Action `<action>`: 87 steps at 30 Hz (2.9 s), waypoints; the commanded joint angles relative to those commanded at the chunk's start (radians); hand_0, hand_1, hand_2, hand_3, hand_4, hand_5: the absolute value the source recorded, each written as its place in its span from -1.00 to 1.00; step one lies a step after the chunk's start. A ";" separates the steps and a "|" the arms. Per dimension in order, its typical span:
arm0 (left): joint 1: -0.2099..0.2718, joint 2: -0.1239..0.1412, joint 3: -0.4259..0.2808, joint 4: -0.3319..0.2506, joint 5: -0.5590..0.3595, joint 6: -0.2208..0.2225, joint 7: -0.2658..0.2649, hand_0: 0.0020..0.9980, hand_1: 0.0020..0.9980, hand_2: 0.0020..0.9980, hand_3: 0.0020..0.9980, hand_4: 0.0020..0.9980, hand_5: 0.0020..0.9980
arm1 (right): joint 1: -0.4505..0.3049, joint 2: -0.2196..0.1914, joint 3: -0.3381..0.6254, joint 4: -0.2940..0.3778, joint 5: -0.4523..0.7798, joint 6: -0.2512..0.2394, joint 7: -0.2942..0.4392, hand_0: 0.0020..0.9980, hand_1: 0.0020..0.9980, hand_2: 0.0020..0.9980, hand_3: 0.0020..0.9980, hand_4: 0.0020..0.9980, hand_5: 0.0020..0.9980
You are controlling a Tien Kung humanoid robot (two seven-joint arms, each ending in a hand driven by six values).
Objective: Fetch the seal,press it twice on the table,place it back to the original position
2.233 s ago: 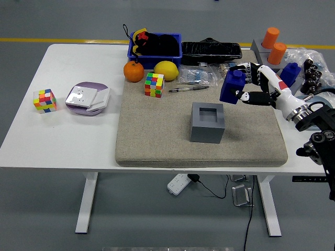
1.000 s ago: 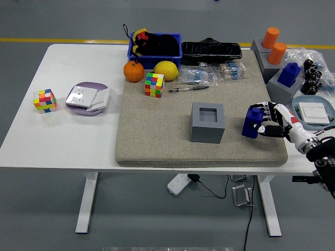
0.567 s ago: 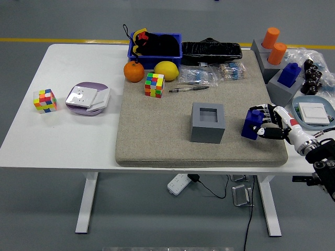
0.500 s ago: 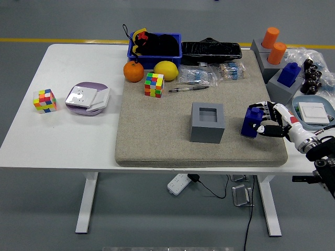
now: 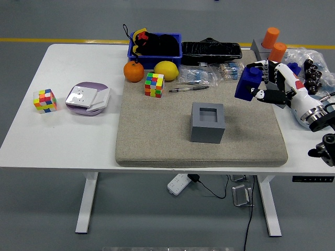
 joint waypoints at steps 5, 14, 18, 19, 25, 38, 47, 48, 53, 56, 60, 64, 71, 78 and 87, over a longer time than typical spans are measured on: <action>0.000 0.000 0.001 0.000 0.000 0.001 0.000 0.63 0.63 0.58 0.67 0.59 -0.22 | 0.014 0.008 -0.060 0.006 0.019 0.004 -0.002 -0.13 -0.29 -0.27 -0.23 0.21 -1.00; 0.000 0.000 0.003 -0.001 -0.001 0.001 0.000 0.63 0.63 0.58 0.67 0.59 -0.22 | 0.044 0.016 -0.163 -0.046 0.042 0.002 0.010 -0.13 -0.29 -0.27 -0.23 0.21 -1.00; -0.001 0.001 0.003 -0.001 0.000 0.000 0.000 0.63 0.63 0.58 0.67 0.59 -0.22 | 0.057 0.018 -0.199 -0.076 0.049 -0.003 0.018 -0.13 -0.29 -0.27 -0.23 0.22 -1.00; -0.002 0.001 0.005 -0.001 -0.001 0.000 0.000 0.63 0.63 0.58 0.67 0.59 -0.22 | 0.062 0.018 -0.212 -0.088 0.052 -0.005 0.021 -0.13 -0.29 -0.27 -0.23 0.22 -1.00; -0.003 0.002 0.008 -0.001 -0.003 0.000 0.000 0.63 0.63 0.58 0.67 0.59 -0.22 | 0.082 0.022 -0.252 -0.131 0.058 -0.009 0.033 -0.13 -0.29 -0.27 -0.23 0.22 -1.00; -0.003 0.001 0.010 -0.001 -0.004 -0.001 -0.001 0.63 0.63 0.58 0.67 0.59 -0.22 | 0.095 0.032 -0.283 -0.146 0.062 -0.013 0.043 -0.12 -0.29 -0.27 -0.23 0.22 -1.00; -0.004 0.000 0.010 -0.001 -0.003 -0.001 -0.001 0.63 0.63 0.58 0.67 0.59 -0.22 | 0.098 0.040 -0.283 -0.153 0.056 -0.017 0.046 -0.12 -0.29 -0.27 -0.24 0.22 -1.00; -0.004 0.000 0.011 -0.001 -0.003 -0.001 -0.001 0.63 0.63 0.58 0.67 0.59 -0.22 | 0.098 0.040 -0.284 -0.154 0.056 -0.017 0.046 -0.12 -0.29 -0.27 -0.24 0.22 -1.00; -0.004 0.001 0.012 0.000 -0.005 -0.001 -0.001 0.63 0.63 0.58 0.67 0.59 -0.22 | 0.098 0.039 -0.288 -0.159 0.054 -0.018 0.049 -0.12 -0.29 -0.27 -0.24 0.22 -1.00; -0.004 0.001 0.012 0.000 -0.005 -0.001 -0.001 0.63 0.63 0.58 0.67 0.59 -0.22 | 0.099 0.039 -0.289 -0.161 0.053 -0.019 0.050 -0.12 -0.29 -0.27 -0.24 0.22 -1.00; -0.004 0.000 0.011 -0.001 -0.004 -0.001 -0.001 0.63 0.63 0.58 0.67 0.59 -0.22 | 0.098 0.038 -0.291 -0.162 0.053 -0.019 0.052 -0.12 -0.29 -0.27 -0.24 0.22 -1.00; -0.004 0.000 0.011 -0.001 -0.004 -0.002 -0.001 0.63 0.63 0.58 0.68 0.60 -0.21 | 0.097 0.039 -0.293 -0.167 0.051 -0.020 0.054 -0.12 -0.29 -0.27 -0.24 0.23 -1.00; -0.003 -0.001 0.010 -0.001 -0.005 -0.002 -0.001 0.63 0.63 0.58 0.68 0.60 -0.21 | 0.096 0.041 -0.297 -0.177 0.053 -0.023 0.060 -0.11 -0.29 -0.27 -0.24 0.22 -1.00; -0.003 -0.001 0.011 0.000 -0.006 -0.003 -0.001 0.63 0.63 0.58 0.68 0.60 -0.21 | 0.095 0.040 -0.299 -0.189 0.056 -0.023 0.067 -0.10 -0.28 -0.24 -0.20 0.24 -1.00; -0.004 -0.001 0.010 0.000 -0.006 -0.004 -0.002 0.63 0.63 0.58 0.68 0.60 -0.20 | 0.094 0.041 -0.299 -0.193 0.055 -0.023 0.073 0.51 0.37 0.28 0.50 0.71 -1.00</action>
